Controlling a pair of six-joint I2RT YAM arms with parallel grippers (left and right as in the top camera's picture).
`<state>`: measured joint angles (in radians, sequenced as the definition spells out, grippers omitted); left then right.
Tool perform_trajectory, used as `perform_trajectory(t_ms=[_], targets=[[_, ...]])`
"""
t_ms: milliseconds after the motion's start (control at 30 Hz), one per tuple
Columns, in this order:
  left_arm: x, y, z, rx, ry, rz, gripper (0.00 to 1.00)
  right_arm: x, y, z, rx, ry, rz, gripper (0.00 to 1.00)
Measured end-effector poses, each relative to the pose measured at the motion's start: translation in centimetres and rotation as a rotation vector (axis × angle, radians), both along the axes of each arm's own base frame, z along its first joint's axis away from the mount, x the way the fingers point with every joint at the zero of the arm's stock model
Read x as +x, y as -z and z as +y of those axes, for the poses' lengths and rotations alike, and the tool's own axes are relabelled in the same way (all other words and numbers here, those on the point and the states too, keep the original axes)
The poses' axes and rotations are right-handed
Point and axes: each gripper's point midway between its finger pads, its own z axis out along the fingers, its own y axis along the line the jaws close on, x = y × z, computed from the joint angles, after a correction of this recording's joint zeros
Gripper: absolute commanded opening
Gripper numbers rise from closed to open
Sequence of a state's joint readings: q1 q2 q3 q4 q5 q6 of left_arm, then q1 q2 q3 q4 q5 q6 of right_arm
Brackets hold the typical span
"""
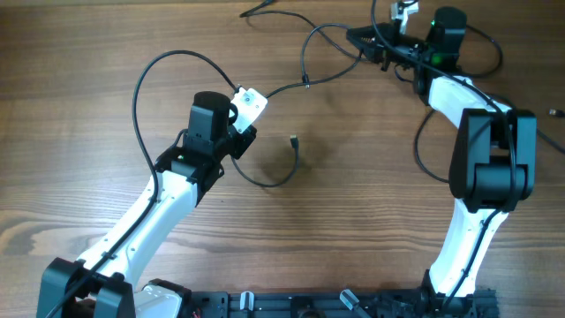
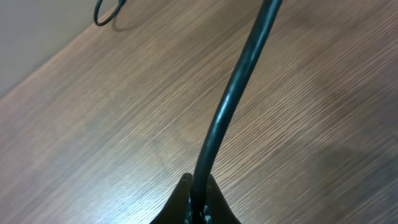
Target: Untangle cables
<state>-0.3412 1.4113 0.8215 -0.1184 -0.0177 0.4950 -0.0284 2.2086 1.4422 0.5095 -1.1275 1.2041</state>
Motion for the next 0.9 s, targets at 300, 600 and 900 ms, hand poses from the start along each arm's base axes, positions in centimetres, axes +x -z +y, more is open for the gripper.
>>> perform_trajectory(t_ms=[300,600,900], targets=[[2.9,-1.5,7.6,0.194,-0.115,-0.116,0.04,-0.1,0.6,2.1,-0.011,0.001,0.038,0.04],[6.3,-4.2,13.6,0.373,-0.144,-0.289,0.15,1.2,3.0,-1.6,-0.085,0.132,0.098,0.05],[6.8,2.9,12.4,0.215,-0.031,-0.137,0.04,-0.5,7.6,-2.6,-0.210,0.161,0.258,0.04]])
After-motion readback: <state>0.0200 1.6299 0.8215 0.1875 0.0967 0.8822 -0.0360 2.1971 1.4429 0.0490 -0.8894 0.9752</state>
